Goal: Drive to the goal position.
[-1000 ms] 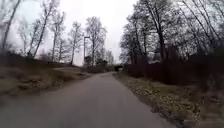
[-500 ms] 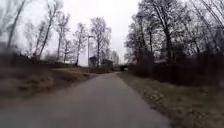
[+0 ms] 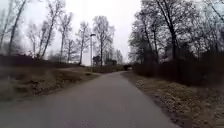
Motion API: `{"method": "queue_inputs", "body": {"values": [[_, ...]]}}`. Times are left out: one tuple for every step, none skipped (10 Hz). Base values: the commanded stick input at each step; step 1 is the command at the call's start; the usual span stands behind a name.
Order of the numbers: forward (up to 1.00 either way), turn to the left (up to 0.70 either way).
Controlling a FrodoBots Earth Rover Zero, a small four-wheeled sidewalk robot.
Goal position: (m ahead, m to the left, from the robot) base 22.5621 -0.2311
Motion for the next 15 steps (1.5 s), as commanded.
{"method": "queue_inputs", "body": {"values": [[1.00, 0.00], [1.00, 0.00], [1.00, 0.00], [1.00, 0.00], [1.00, 0.00], [1.00, 0.00], [1.00, 0.00], [1.00, 0.00], [1.00, 0.00], [1.00, 0.00], [1.00, 0.00], [1.00, 0.00], [1.00, 0.00], [1.00, 0.00], [1.00, 0.00]]}}
